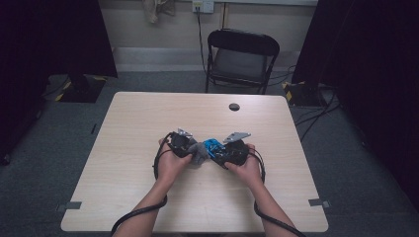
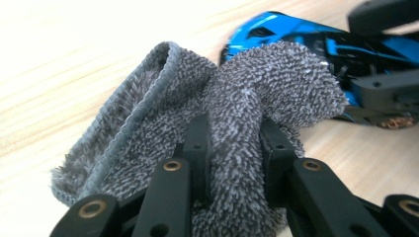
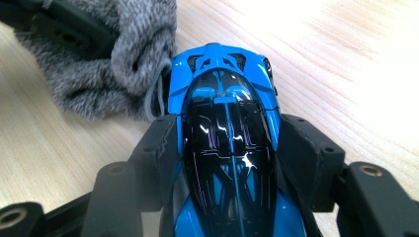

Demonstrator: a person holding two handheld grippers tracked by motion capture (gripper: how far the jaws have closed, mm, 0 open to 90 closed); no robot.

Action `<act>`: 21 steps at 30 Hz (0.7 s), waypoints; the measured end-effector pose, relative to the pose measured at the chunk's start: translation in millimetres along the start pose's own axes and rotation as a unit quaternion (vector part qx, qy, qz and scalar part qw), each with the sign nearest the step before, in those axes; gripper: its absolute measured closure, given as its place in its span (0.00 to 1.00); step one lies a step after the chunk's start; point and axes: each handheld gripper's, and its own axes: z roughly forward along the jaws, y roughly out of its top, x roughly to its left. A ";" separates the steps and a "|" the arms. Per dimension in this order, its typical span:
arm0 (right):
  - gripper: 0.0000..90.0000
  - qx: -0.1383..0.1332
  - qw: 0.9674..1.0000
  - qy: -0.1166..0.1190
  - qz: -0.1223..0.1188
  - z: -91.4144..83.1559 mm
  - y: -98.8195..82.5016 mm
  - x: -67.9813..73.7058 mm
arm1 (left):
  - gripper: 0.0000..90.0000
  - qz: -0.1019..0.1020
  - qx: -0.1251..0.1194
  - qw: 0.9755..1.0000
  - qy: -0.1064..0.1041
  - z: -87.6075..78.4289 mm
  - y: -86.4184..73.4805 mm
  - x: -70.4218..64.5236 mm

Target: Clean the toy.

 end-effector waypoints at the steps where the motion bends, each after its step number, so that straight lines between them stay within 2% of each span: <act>1: 0.46 0.000 1.000 0.000 0.001 0.0 -0.1 0.0 | 0.79 0.000 0.000 1.000 0.002 0.0 0.4 1.8; 14: 0.46 -0.002 1.000 0.000 0.002 -0.4 -0.8 0.2 | 0.79 -0.013 -0.007 0.999 0.041 5.6 9.2 18.4; 21: 0.46 -0.002 1.000 0.002 0.002 -0.2 -0.7 -0.3 | 0.79 -0.019 -0.013 0.999 0.039 -3.3 9.0 26.8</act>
